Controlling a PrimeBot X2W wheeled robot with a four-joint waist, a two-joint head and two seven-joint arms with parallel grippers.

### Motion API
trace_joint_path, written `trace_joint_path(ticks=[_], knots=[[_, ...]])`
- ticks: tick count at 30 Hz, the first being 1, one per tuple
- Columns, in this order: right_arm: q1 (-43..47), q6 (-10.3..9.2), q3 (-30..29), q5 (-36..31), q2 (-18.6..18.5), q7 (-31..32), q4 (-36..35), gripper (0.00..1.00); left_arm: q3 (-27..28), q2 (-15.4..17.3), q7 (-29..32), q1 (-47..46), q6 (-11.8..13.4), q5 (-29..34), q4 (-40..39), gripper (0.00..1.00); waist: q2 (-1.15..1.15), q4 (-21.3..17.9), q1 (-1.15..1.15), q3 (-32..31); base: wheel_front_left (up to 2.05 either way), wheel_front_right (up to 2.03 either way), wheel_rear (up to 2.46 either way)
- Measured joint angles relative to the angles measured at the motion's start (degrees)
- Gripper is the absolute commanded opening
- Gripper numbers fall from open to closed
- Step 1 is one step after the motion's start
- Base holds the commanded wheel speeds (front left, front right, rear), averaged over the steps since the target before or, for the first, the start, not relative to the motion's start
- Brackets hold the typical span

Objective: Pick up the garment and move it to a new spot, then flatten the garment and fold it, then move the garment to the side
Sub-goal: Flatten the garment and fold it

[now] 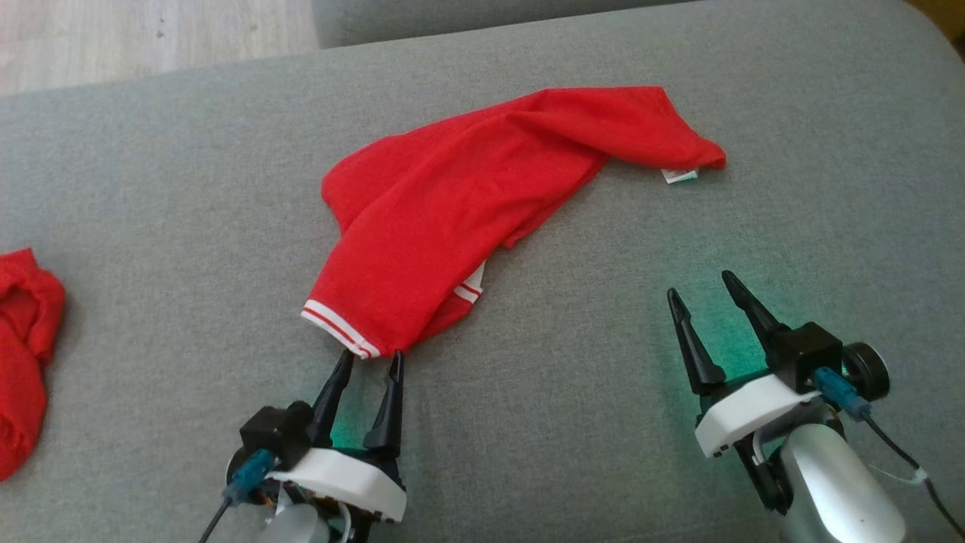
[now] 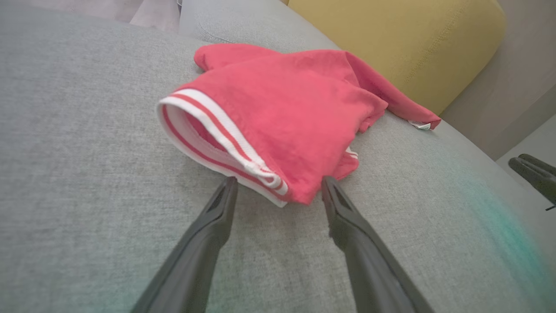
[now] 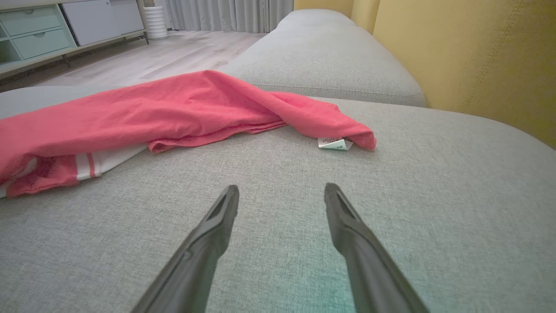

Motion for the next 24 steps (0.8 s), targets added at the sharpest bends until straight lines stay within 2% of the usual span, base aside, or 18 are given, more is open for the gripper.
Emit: trace_joint_path(ticks=[1, 2, 3, 4, 16, 24], knots=[[0.0, 0.00, 0.0, 0.0, 0.0, 0.0, 0.0, 1.00, 0.0, 0.0, 0.0, 0.0, 0.0, 0.0, 0.1, 1.00, 0.00, -0.1, 0.00, 0.1, 0.00, 0.00, 0.00], [0.0, 0.00, 0.0, 0.0, 0.0, 0.0, 0.0, 1.00, 0.0, 0.0, 0.0, 0.0, 0.0, 0.0, 0.1, 0.69, 0.00, -0.1, 0.00, 0.1, 0.00, 0.00, 0.00], [0.0, 0.00, -0.1, 0.0, 0.0, 0.0, 0.0, 1.00, 0.0, 0.0, 0.0, 0.0, 0.0, 0.0, 0.0, 0.15, 0.00, -0.2, 0.00, 0.2, 0.00, 0.00, 0.00], [0.0, 0.00, -0.1, 0.0, 0.0, 0.0, 0.0, 1.00, 0.0, 0.0, 0.0, 0.0, 0.0, 0.1, -0.3, 0.00, 0.00, -0.1, 0.00, 0.2, 0.00, 0.00, 0.00], [2.1, 0.00, -0.5, 0.5, 1.6, 0.0, 1.5, 1.00, -2.2, 0.1, 0.0, -0.8, 0.0, 4.4, -13.9, 0.00, 0.00, 2.8, 0.00, -3.1, 0.00, 0.00, 0.00], [5.5, 0.00, -1.3, 1.0, 2.8, 0.0, 3.3, 1.00, -5.4, 0.4, 0.0, -1.2, -0.4, 6.0, -27.8, 0.00, 0.00, 5.4, -0.01, -8.3, 0.00, 0.00, 0.00]])
